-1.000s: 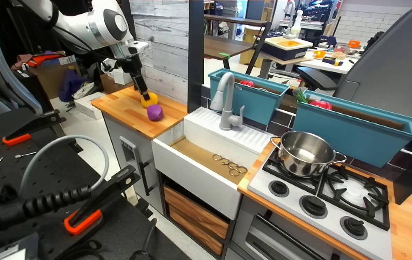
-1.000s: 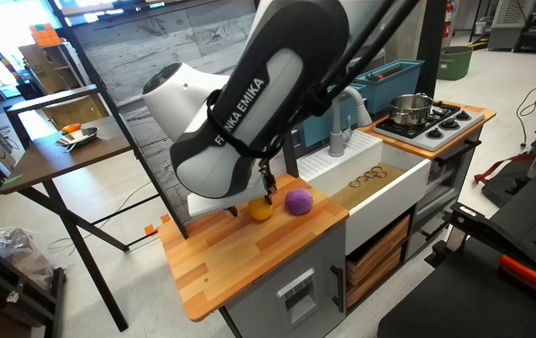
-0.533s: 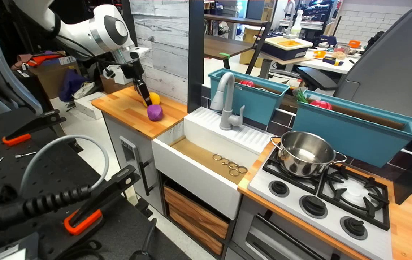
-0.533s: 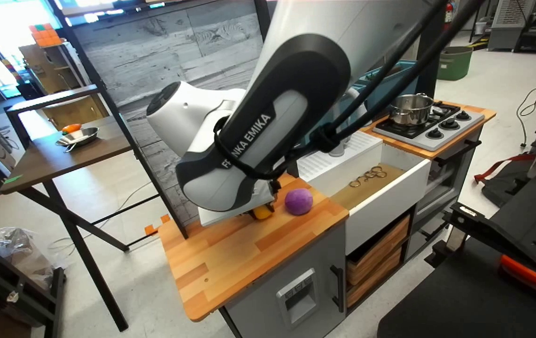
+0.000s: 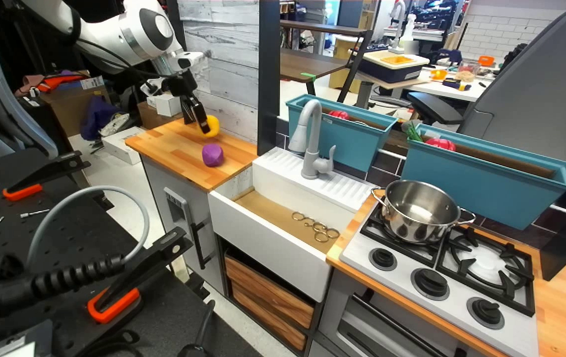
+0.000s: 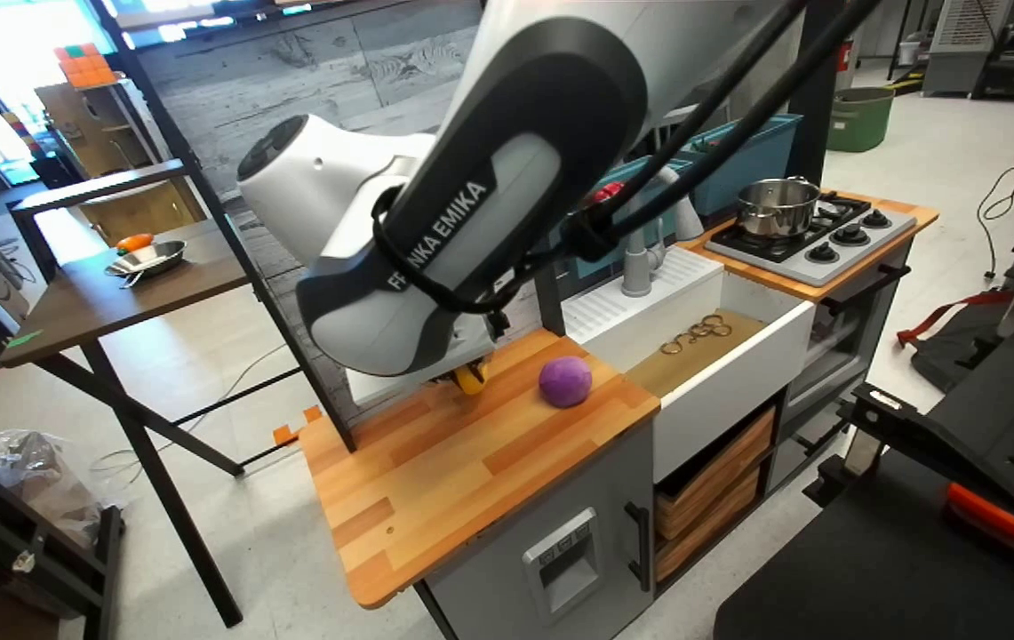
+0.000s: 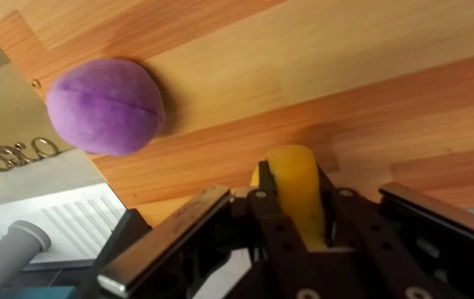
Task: Put the orange plushy in the sink
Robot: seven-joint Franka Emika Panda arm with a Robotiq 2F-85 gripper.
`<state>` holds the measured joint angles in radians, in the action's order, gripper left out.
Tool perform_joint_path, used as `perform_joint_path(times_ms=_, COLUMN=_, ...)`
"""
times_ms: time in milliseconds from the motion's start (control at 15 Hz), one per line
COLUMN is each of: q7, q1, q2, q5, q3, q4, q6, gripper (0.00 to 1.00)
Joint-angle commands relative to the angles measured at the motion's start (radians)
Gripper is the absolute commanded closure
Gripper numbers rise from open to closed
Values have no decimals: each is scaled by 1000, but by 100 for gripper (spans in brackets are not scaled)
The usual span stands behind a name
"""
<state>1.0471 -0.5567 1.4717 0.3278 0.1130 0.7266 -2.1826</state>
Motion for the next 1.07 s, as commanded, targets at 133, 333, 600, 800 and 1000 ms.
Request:
perform_joint_path(times_ms=133, q7=-114, q1=7, q2=-146, q5=-30, q3=-69, q4=75, q6=-8, gripper=94)
perform_joint_path(times_ms=333, q7=-139, q1=37, q2=-256, q5=-42, q3=-100, q4=184, q6=28, gripper=94)
perform_joint_path(times_ms=600, q7=-149, q1=90, q2=-422, q5=-53, q3=-122, q4=383, q6=104, gripper=94)
perform_joint_path(times_ms=800, q7=-151, q1=137, q2=-524, q5=-73, q3=-142, q4=527, q6=181, gripper=94)
perform_joint_path(times_ms=1000, q7=-121, q1=176, q2=-614, q5=-90, q3=-135, q4=683, q6=217, gripper=94)
